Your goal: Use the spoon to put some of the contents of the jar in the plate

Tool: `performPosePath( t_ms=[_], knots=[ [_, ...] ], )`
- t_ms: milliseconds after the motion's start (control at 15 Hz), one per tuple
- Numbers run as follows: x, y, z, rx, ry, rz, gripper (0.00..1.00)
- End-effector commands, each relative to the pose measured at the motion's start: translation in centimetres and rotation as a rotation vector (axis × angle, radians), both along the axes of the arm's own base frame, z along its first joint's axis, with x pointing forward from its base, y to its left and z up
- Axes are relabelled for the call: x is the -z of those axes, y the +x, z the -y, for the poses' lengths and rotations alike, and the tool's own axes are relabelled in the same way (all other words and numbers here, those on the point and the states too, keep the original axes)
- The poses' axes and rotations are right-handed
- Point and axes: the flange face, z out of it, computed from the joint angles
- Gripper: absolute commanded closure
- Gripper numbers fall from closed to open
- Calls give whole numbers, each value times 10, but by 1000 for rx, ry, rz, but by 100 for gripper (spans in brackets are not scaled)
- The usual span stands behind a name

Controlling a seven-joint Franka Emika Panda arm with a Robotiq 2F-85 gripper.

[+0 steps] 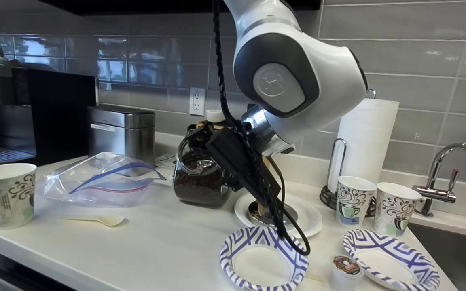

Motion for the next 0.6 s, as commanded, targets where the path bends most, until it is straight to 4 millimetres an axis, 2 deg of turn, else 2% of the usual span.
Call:
performPosePath(
  t_ms=[0, 267, 333, 400, 533],
  knots=[
    [7, 13, -4, 1, 51, -68, 0],
    [11, 20, -11, -1, 54, -116, 0],
    [13, 21, -12, 2, 53, -126, 6],
    [14, 22, -13, 4, 53, -132, 25],
    [16, 25, -15, 12, 57, -146, 33]
  ],
)
